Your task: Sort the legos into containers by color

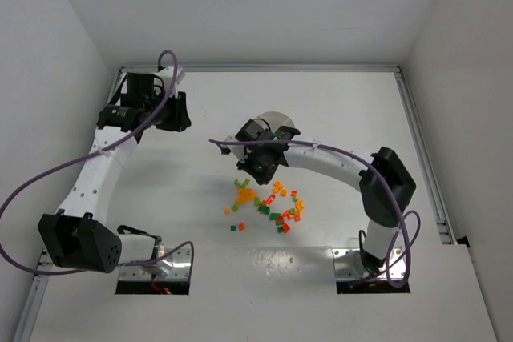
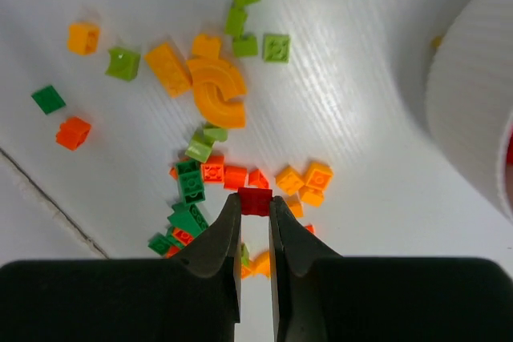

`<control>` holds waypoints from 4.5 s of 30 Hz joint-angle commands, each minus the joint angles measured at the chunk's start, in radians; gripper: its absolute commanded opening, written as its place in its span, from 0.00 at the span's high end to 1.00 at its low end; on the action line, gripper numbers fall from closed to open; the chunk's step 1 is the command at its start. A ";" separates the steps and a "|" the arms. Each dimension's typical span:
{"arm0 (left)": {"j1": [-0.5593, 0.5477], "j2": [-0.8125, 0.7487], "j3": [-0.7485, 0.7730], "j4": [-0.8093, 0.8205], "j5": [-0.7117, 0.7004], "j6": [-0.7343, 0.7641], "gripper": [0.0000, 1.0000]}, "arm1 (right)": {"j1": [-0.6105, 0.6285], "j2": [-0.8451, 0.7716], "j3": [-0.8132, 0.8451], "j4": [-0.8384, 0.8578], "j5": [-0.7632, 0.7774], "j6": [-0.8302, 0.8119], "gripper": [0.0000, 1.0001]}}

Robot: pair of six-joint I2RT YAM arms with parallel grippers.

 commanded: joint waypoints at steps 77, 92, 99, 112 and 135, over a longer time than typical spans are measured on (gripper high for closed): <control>-0.056 -0.029 -0.017 0.066 -0.076 -0.042 0.36 | -0.175 -0.009 0.196 0.058 0.320 0.079 0.78; -0.206 -0.059 -0.087 0.005 -0.151 0.159 0.00 | -0.216 -0.329 -0.220 0.180 0.470 -0.033 0.42; -0.197 -0.200 -0.205 0.167 0.002 0.141 0.00 | -0.275 -0.447 -0.254 0.255 0.435 -0.111 0.33; -0.240 0.020 -0.184 0.045 0.011 0.322 0.00 | -0.316 -0.475 -0.105 0.004 -0.158 -0.206 0.42; -0.245 -0.030 -0.396 0.273 0.179 0.158 0.36 | -0.299 -0.261 -0.237 0.170 -0.305 -0.088 0.31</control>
